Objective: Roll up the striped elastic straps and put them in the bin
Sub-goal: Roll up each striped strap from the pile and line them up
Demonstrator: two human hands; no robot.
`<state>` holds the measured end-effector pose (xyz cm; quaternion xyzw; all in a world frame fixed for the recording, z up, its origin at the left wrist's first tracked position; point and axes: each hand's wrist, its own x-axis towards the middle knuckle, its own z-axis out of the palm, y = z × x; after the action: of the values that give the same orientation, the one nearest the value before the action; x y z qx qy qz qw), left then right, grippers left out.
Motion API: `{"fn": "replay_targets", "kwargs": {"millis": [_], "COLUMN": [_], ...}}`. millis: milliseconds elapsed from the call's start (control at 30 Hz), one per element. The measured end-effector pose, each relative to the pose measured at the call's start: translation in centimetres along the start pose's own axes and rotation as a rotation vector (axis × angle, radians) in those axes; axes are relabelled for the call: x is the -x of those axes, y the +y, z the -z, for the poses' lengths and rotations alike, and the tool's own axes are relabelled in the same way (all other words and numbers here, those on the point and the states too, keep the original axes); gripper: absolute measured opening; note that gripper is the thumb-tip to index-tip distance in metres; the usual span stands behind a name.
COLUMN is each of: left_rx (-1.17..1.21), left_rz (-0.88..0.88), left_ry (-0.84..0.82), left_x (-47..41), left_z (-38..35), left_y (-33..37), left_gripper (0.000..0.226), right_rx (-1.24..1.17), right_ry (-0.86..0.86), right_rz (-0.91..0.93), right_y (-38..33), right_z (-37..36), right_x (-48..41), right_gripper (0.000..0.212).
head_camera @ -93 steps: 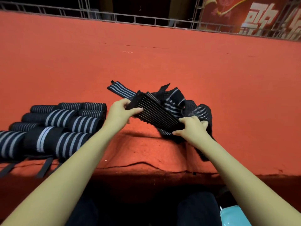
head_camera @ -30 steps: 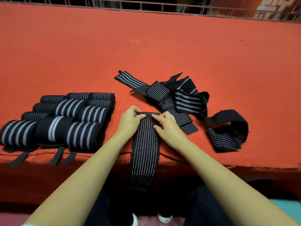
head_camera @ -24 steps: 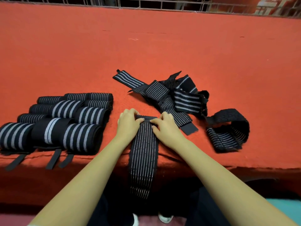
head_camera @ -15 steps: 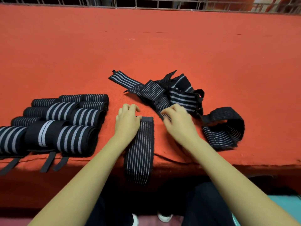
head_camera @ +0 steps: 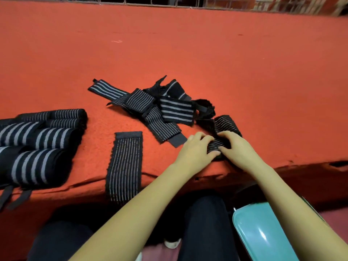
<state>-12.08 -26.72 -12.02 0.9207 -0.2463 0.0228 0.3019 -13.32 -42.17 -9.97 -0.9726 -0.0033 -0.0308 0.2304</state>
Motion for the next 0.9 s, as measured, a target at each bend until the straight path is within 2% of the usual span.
{"fn": "replay_targets", "kwargs": {"millis": [133, 300, 400, 467, 533, 633, 800, 900], "left_rx": [0.028, -0.072, -0.148, -0.072, -0.029, -0.006, -0.082, -0.073], "left_rz": [0.021, -0.063, -0.045, 0.019, 0.071, 0.172, 0.295, 0.303], "left_ry": [-0.030, -0.042, -0.040, -0.025, -0.009, -0.026, -0.035, -0.059], "left_x": [-0.4, 0.9, 2.6, 3.3, 3.6, 4.1, 4.5, 4.7], "left_z": [1.1, 4.4, 5.8, 6.4, 6.5, 6.5, 7.0, 7.1], "left_y": [-0.1, -2.7, -4.1, -4.7, -5.1, -5.4, -6.6, -6.7], "left_gripper": [0.038, 0.018, 0.030, 0.029, 0.016, 0.021, 0.051, 0.050], "right_rx": [-0.040, -0.142, -0.248, -0.307, -0.291, -0.181, -0.241, -0.252], "right_ry": [0.069, 0.043, 0.051, 0.024, 0.004, 0.105, 0.313, 0.378], "right_rz": [-0.035, -0.016, 0.028, 0.084, 0.151, 0.198, -0.006, -0.141], "right_y": [1.3, 0.8, -0.6, -1.7, -2.4, -2.7, -4.0, -4.7], "right_z": [0.6, 1.1, 0.6, -0.1, -1.0, -1.8, -2.3, -2.2], "right_x": [0.5, 0.8, 1.1, 1.3, 1.2, 0.4, -1.6, -3.1], "right_gripper": [0.048, 0.032, 0.021, 0.018, 0.023, 0.040, 0.056, 0.064]}}
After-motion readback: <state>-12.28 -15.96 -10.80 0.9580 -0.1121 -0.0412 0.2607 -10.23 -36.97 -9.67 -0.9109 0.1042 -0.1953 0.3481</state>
